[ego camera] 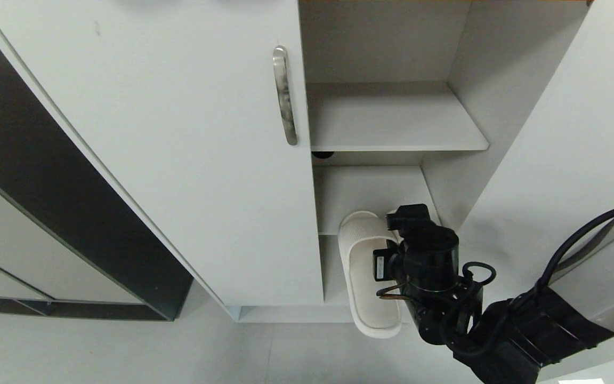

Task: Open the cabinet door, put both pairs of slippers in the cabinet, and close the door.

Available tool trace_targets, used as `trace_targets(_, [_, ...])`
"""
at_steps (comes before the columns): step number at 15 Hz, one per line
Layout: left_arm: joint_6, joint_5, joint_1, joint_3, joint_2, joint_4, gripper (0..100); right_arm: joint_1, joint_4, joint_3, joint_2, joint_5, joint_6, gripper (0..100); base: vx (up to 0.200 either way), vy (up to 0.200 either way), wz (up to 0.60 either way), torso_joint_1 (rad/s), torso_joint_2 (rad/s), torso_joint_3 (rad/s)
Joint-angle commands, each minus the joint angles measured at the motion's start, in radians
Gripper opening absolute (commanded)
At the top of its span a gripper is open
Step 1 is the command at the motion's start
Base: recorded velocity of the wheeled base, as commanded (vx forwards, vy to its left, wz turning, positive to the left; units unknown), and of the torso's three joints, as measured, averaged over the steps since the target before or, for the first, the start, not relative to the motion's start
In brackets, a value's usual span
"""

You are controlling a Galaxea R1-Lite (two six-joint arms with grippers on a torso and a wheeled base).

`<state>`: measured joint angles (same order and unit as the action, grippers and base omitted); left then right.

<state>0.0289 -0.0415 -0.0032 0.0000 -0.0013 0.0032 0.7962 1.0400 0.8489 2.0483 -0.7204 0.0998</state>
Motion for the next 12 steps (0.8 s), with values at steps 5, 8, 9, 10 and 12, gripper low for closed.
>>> trace_targets(5, [-0.001, 0.0, 0.0, 0.0, 0.001, 0.0, 0, -0.009, 0.0, 0.012, 0.026, 0.006, -0.012, 0, 0.0, 0.0, 0.0, 0.0, 0.0, 0.0])
trace_targets(8, [-0.001, 0.0, 0.0, 0.0, 0.001, 0.0, 0, -0.048, -0.006, 0.062, 0.078, 0.036, -0.04, 0, 0.0, 0.0, 0.0, 0.0, 0.0, 0.0])
trace_targets(9, [-0.001, 0.0, 0.0, 0.0, 0.001, 0.0, 0, -0.06, -0.006, 0.094, 0.098, 0.036, -0.04, 0, 0.0, 0.0, 0.0, 0.0, 0.0, 0.0])
trace_targets(10, [-0.001, 0.0, 0.0, 0.0, 0.001, 0.0, 0, -0.066, -0.008, 0.119, 0.108, 0.036, -0.041, 0, 0.0, 0.0, 0.0, 0.0, 0.0, 0.0])
trace_targets(12, [0.0, 0.0, 0.0, 0.0, 0.001, 0.0, 0, -0.075, -0.009, 0.165, 0.131, 0.036, -0.051, 0, 0.0, 0.0, 0.0, 0.0, 0.0, 0.0])
